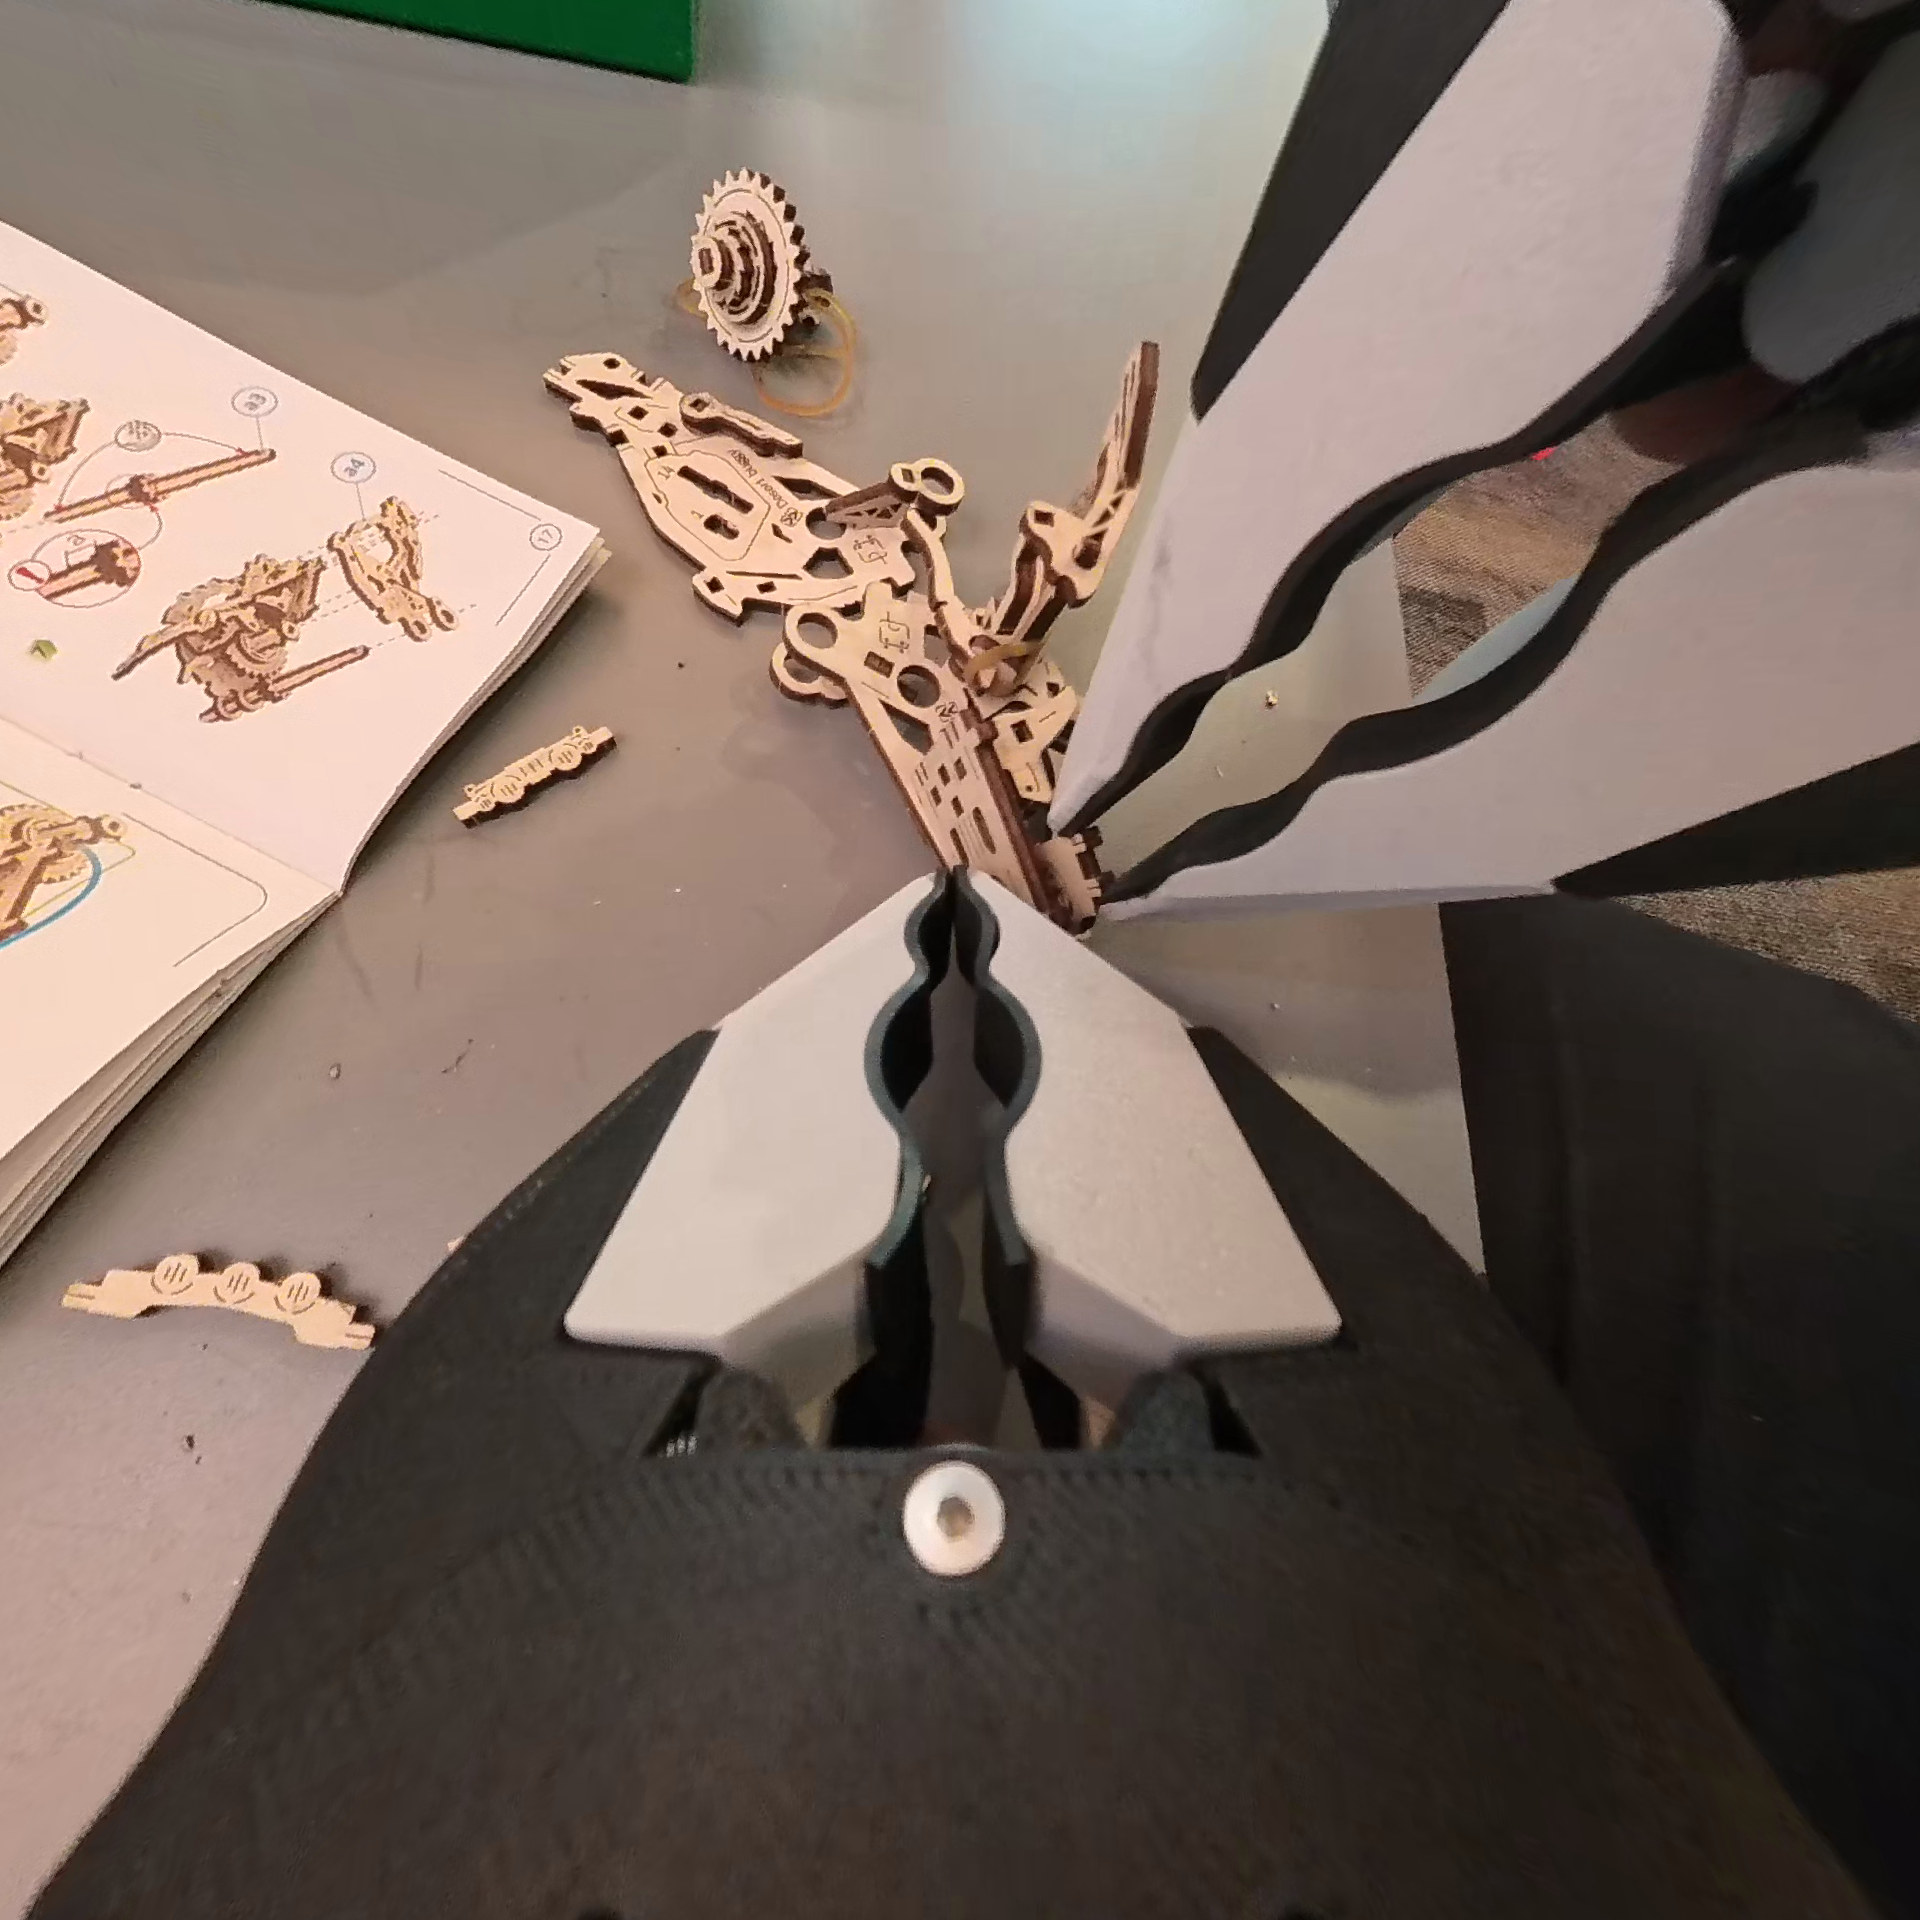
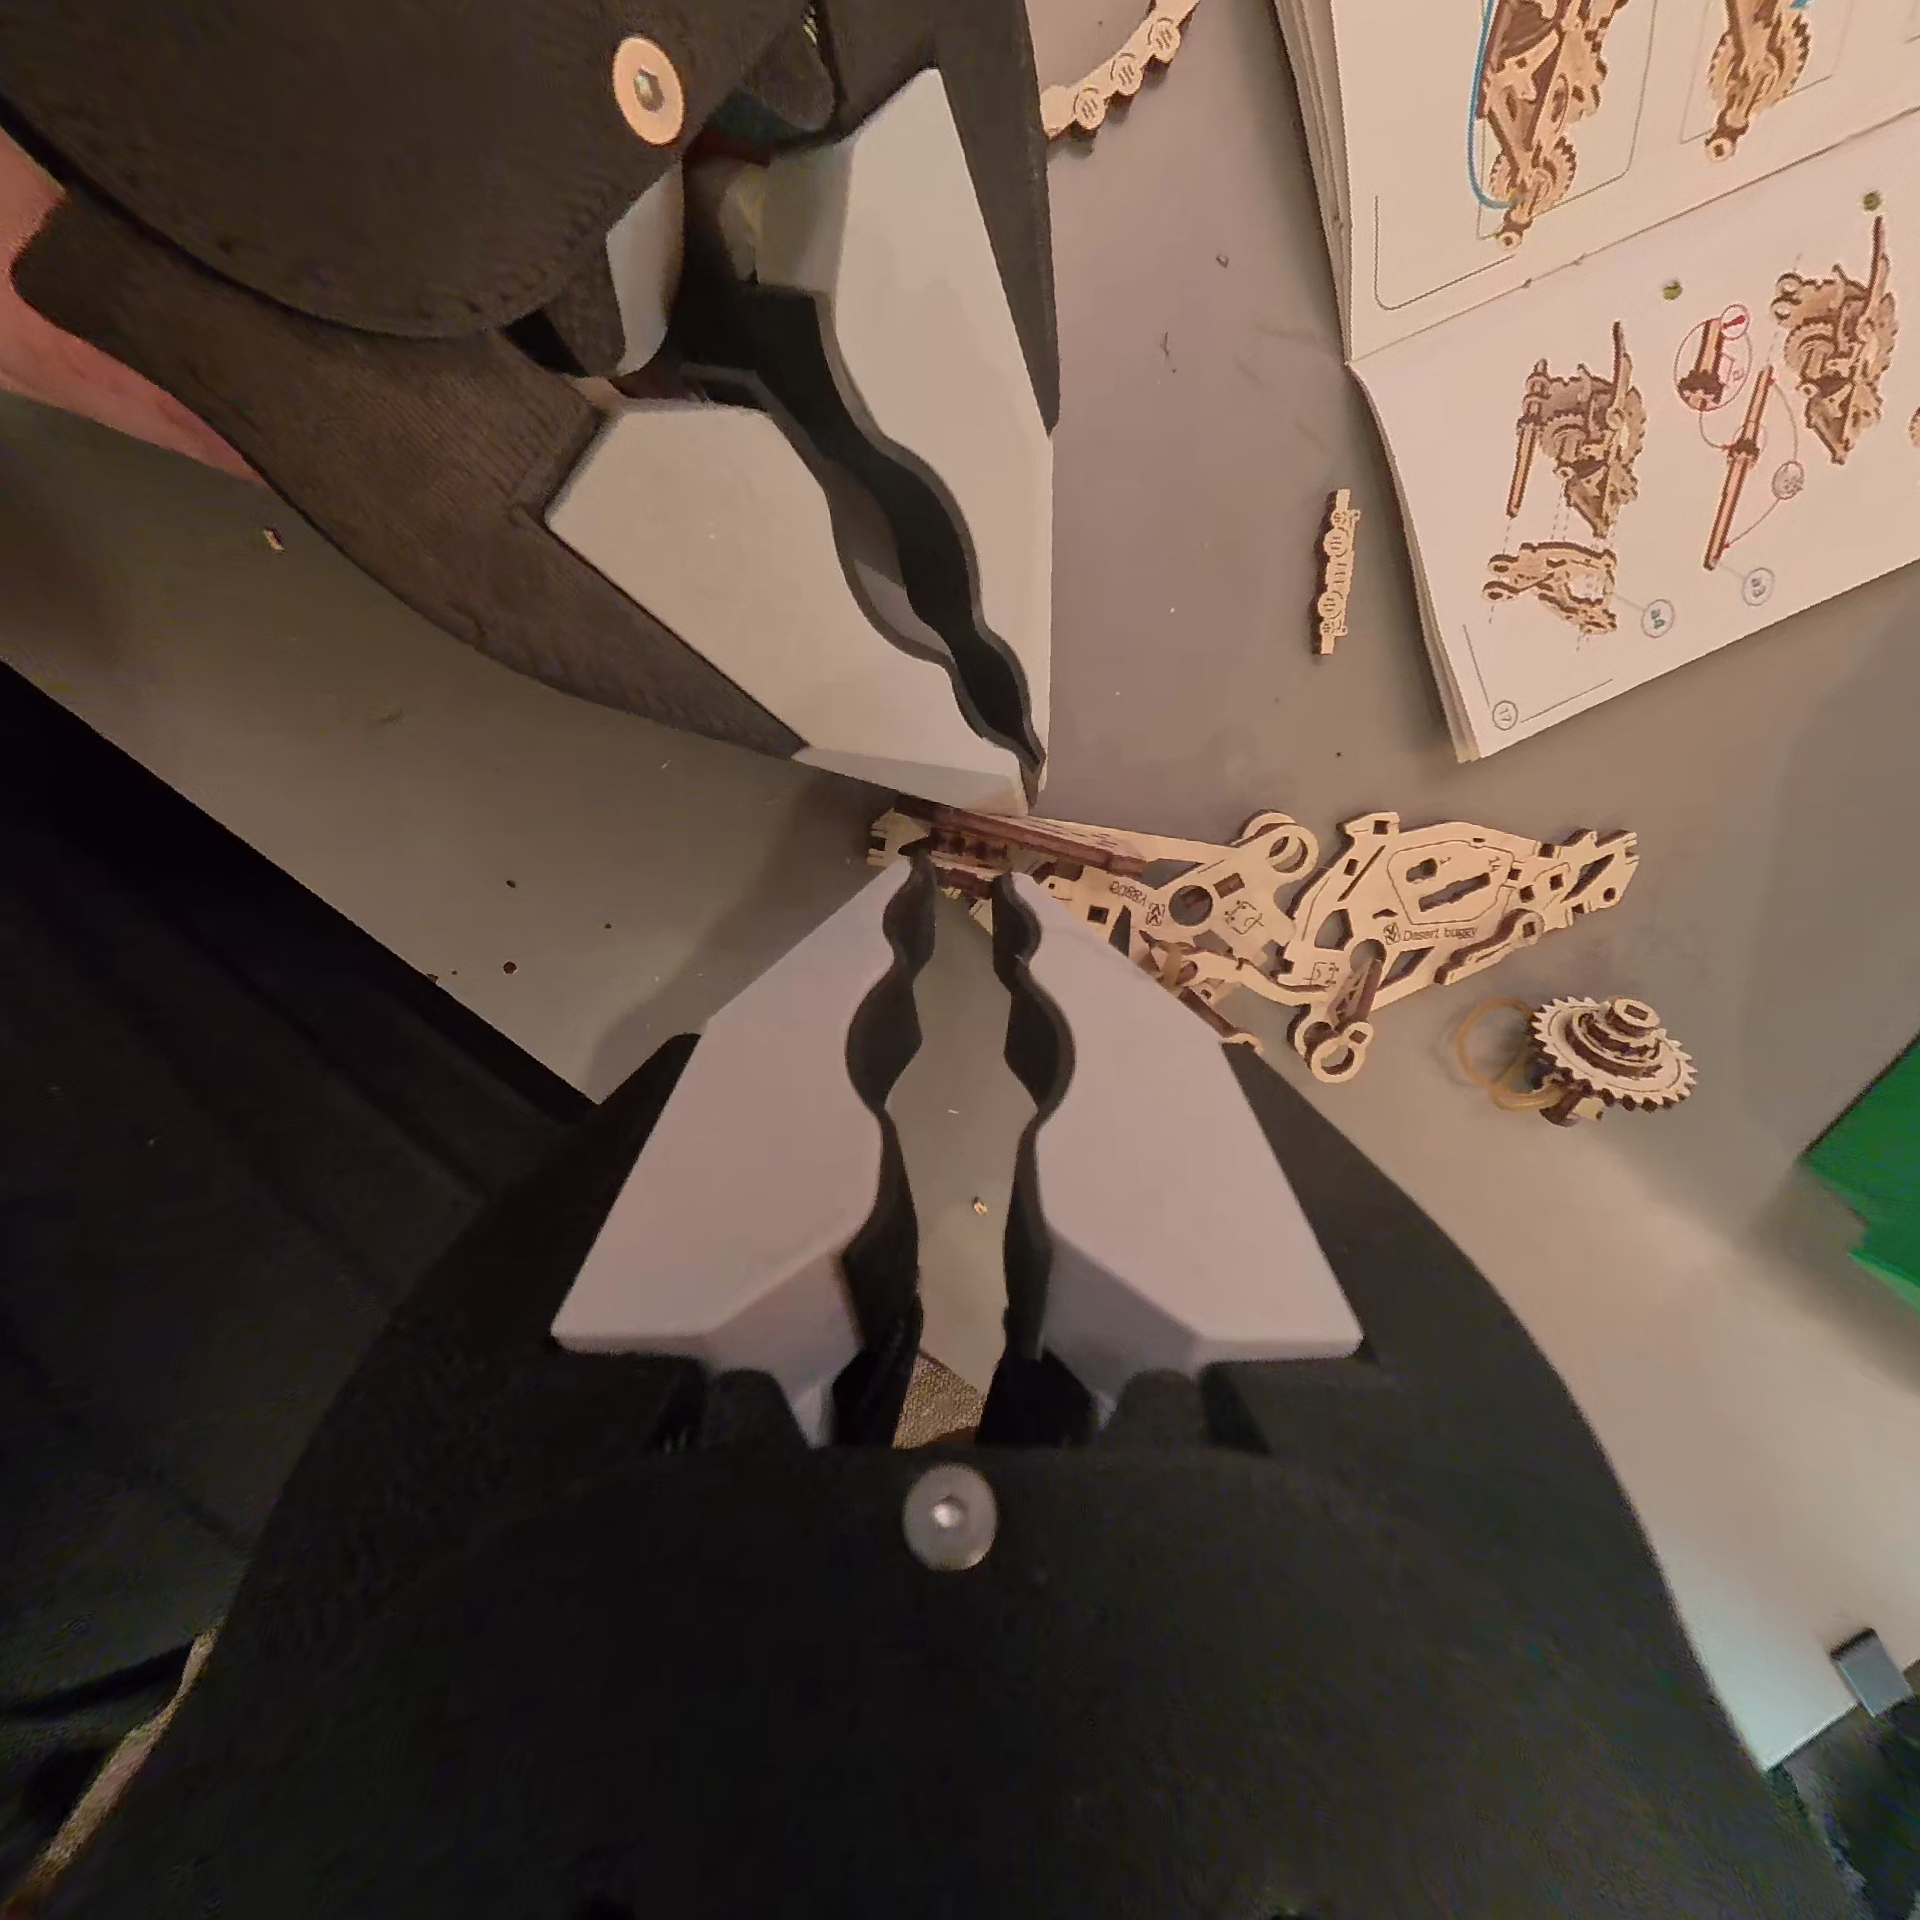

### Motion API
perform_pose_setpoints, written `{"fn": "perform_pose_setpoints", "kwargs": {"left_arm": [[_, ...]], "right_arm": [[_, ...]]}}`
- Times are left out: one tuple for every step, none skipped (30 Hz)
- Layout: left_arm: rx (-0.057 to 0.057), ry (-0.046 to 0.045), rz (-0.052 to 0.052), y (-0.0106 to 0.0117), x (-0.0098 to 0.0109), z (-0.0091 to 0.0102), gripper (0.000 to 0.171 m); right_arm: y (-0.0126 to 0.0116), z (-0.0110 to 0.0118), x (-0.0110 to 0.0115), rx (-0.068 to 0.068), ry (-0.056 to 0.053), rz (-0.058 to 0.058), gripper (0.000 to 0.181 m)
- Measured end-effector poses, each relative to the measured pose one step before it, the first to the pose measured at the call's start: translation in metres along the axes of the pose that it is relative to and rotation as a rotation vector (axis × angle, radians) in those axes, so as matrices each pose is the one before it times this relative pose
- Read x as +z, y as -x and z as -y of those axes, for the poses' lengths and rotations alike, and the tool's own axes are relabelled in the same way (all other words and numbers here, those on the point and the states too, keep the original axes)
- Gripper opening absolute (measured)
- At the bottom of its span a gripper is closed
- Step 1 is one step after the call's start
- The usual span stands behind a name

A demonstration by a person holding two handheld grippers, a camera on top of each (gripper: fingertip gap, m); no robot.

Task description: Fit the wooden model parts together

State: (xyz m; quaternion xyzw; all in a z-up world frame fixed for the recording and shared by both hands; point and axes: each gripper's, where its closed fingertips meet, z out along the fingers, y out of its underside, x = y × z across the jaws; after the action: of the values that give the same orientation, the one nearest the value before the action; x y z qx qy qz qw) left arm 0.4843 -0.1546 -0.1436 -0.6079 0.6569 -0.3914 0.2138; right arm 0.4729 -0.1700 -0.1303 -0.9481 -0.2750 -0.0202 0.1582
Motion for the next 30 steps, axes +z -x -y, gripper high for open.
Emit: {"fn": "perform_pose_setpoints", "kwargs": {"left_arm": [[0.0002, 0.00008, 0.0006, -0.00001, -0.00006, -0.00008, 0.000], [-0.0022, 0.00012, -0.0013, 0.00009, 0.00003, -0.00001, 0.000], [-0.0006, 0.00010, -0.0005, 0.00000, 0.00004, 0.00005, 0.000], [0.0029, -0.00032, 0.0021, -0.00003, -0.00006, -0.00003, 0.000], [-0.0007, 0.00011, 0.0013, 0.00023, -0.00003, -0.00001, 0.000], [-0.0032, 0.00022, -0.0042, -0.00016, 0.00010, -0.00003, 0.000], [0.0000, -0.00003, -0.0008, -0.00011, 0.00000, 0.00000, 0.000], [0.0021, -0.00001, 0.0028, 0.00012, -0.00003, 0.00000, 0.000], [-0.0013, -0.00014, -0.0022, -0.00017, 0.00009, 0.00001, 0.000], [0.0010, 0.00022, 0.0013, 0.00004, -0.00002, 0.00004, 0.000], [0.0003, -0.00008, 0.0010, 0.00005, -0.00004, -0.00006, 0.000], [-0.0002, 0.00017, 0.0012, 0.00023, -0.00011, -0.00008, 0.000], [-0.0043, 0.00017, -0.0010, 0.00046, -0.00010, 0.00000, 0.000], [0.0019, -0.00032, -0.0046, -0.00076, 0.00032, 0.00022, 0.000], [0.0015, 0.00073, 0.0038, 0.00052, -0.00009, -0.00003, 0.000], [-0.0050, 0.00328, -0.0002, 0.00098, -0.00015, -0.00044, 0.000], [-0.0060, -0.00226, -0.0177, -0.00117, 0.00005, 0.00045, 0.000], [-0.0055, -0.00363, -0.0151, -0.00094, -0.00011, 0.00081, 0.000], [-0.0044, 0.00173, -0.0148, -0.00121, -0.00005, -0.00021, 0.000], [-0.0083, -0.00204, -0.0079, -0.00008, -0.00046, 0.00020, 0.000], [-0.0128, -0.01071, -0.0077, 0.00058, -0.00126, 0.00121, 0.000], [-0.0046, -0.00666, 0.0011, 0.00142, -0.00154, 0.00063, 0.000], [0.0029, -0.00731, 0.0067, 0.00171, -0.00177, 0.00057, 0.000], [-0.0037, -0.00814, 0.0020, 0.00114, -0.00236, 0.00054, 0.000], [-0.0073, -0.01442, 0.0025, 0.00134, -0.00282, 0.00132, 0.002], [-0.0022, -0.00764, 0.0051, 0.00171, -0.00282, 0.00026, 0.002], [0.0012, 0.00669, 0.0065, 0.00215, -0.00187, -0.00176, 0.002], [-0.0001, 0.00264, -0.0003, 0.00085, -0.00197, -0.00095, 0.002], [0.0002, -0.01856, -0.0088, -0.00131, -0.00321, 0.00245, 0.003], [-0.0054, -0.01247, -0.0076, -0.00149, -0.00442, 0.00255, 0.005]], "right_arm": [[0.00011, -0.00009, 0.00004, -0.0031, 0.0063, -0.0015, 0.009], [-0.00001, 0.00007, 0.00000, 0.0016, 0.0033, 0.0033, 0.009], [-0.00009, 0.00010, 0.00003, 0.0056, -0.0006, 0.0076, 0.009], [0.00002, -0.00005, 0.00002, -0.0020, 0.0029, 0.0019, 0.009], [0.00005, 0.00007, 0.00004, -0.0050, 0.0036, -0.0020, 0.009], [-0.00007, 0.00004, 0.00011, 0.0050, -0.0017, 0.0062, 0.009], [0.00001, -0.00024, 0.00002, 0.0057, -0.0016, 0.0069, 0.009], [0.00002, 0.00004, 0.00013, 0.0005, 0.0003, 0.0012, 0.009], [0.00002, -0.00013, 0.00006, 0.0019, 0.0021, 0.0034, 0.009], [-0.00001, -0.00010, -0.00003, 0.0011, 0.0054, 0.0032, 0.009], [0.00001, 0.00021, 0.00013, -0.0065, 0.0078, -0.0040, 0.009], [0.00001, 0.00006, 0.00001, -0.0027, 0.0059, -0.0004, 0.009], [-0.00019, 0.00056, 0.00018, 0.0029, -0.0044, 0.0037, 0.009], [-0.00002, -0.00037, 0.00001, 0.0055, 0.0007, 0.0069, 0.009], [-0.00004, -0.00008, -0.00012, -0.0004, 0.0031, -0.0002, 0.009], [-0.00003, 0.00123, -0.00010, -0.0056, -0.0046, -0.0094, 0.009], [0.00000, 0.00035, -0.00048, 0.0099, -0.0073, 0.0050, 0.009], [-0.00014, -0.00059, -0.00087, 0.0152, -0.0030, 0.0115, 0.009], [-0.00003, 0.00031, -0.00105, -0.0035, -0.0046, -0.0007, 0.009], [0.00190, 0.00247, -0.00204, -0.0043, -0.0173, 0.0055, 0.009], [0.00361, 0.00457, -0.00423, 0.0114, -0.0364, 0.0243, 0.013], [0.00140, 0.00379, -0.00515, 0.0124, -0.0377, 0.0151, 0.015], [-0.00055, 0.00223, -0.00553, 0.0067, -0.0351, 0.0038, 0.017], [0.00062, 0.00223, -0.00705, 0.0155, -0.0399, 0.0161, 0.020], [0.00049, 0.00123, -0.00826, 0.0207, -0.0393, 0.0183, 0.022], [-0.00178, -0.00139, -0.00773, 0.0169, -0.0292, 0.0051, 0.022], [-0.00344, -0.00543, -0.00516, 0.0088, -0.0099, -0.0073, 0.020], [-0.00235, -0.00688, -0.00265, 0.0113, -0.0030, -0.0011, 0.020], [-0.00070, -0.00640, -0.00132, 0.0144, -0.0068, 0.0084, 0.020], [-0.00013, -0.00534, -0.00151, 0.0114, -0.0120, 0.0081, 0.020]]}}
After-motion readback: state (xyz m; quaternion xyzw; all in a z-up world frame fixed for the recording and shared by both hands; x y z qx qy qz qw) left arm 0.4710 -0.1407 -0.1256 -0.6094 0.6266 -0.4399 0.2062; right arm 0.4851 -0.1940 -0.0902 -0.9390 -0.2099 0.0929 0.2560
